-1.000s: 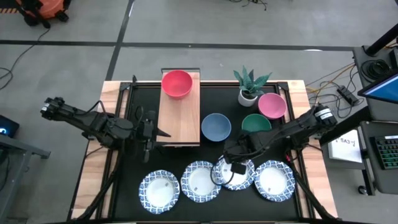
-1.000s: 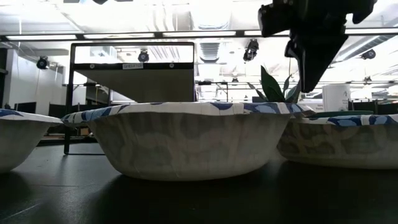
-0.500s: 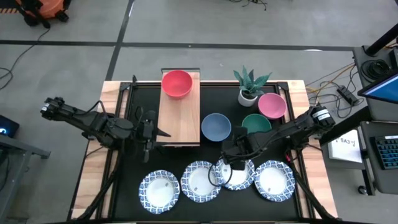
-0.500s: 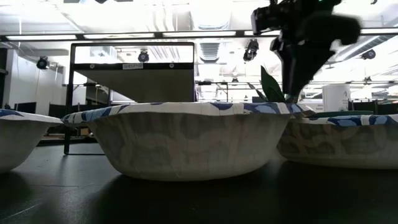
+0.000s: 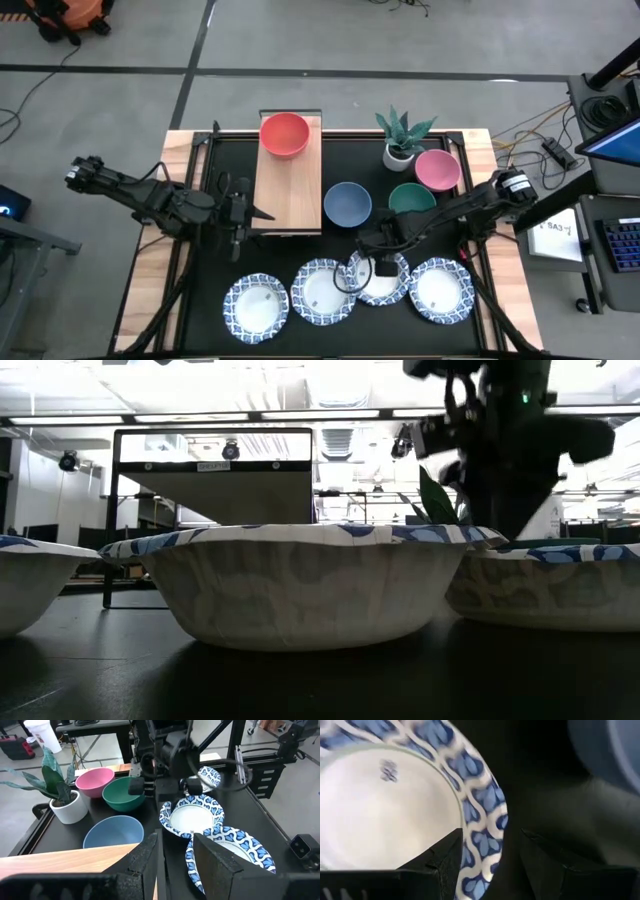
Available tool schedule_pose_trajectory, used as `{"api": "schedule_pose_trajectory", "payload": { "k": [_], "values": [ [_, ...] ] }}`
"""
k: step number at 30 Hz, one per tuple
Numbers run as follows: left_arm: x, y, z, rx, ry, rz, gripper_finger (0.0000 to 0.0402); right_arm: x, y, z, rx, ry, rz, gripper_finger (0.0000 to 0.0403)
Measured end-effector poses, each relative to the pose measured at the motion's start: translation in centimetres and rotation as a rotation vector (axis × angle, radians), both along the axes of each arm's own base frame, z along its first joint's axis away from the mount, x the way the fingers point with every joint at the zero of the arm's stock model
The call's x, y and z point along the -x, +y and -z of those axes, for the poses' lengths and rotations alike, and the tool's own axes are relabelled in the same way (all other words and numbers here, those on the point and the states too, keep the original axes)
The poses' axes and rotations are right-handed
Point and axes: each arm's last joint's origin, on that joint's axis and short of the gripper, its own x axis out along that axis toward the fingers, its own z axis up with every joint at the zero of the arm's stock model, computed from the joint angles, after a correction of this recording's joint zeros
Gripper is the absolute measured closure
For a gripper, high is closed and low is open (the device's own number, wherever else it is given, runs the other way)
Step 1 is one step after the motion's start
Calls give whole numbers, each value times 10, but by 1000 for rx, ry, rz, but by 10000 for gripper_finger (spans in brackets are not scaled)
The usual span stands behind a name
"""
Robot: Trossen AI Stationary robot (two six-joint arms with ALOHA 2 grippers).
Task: Place and stack bowls onto a shelf
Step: Put the white patterned bowl on the shelf
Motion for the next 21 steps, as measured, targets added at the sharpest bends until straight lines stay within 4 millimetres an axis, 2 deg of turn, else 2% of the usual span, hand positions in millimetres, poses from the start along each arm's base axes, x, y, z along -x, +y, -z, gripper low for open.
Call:
{"api": "schedule_pose_trajectory", "payload": {
  "k": [6, 9, 14, 18, 21],
  "values": [
    [0, 0, 0, 0, 0, 0, 295, 5, -9, 19, -21, 9, 37, 222],
    [0, 0, 0, 0, 0, 0, 295, 5, -10, 25, -48, -14, 38, 237],
    [0, 0, 0, 1, -4, -1, 295, 6, -9, 25, -68, -8, 33, 309],
    [0, 0, -1, 2, -7, -2, 295, 1, -7, 16, -109, -14, 12, 379],
    [0, 0, -1, 2, -8, -2, 295, -1, -6, 7, -108, -2, 7, 387]
  ]
}}
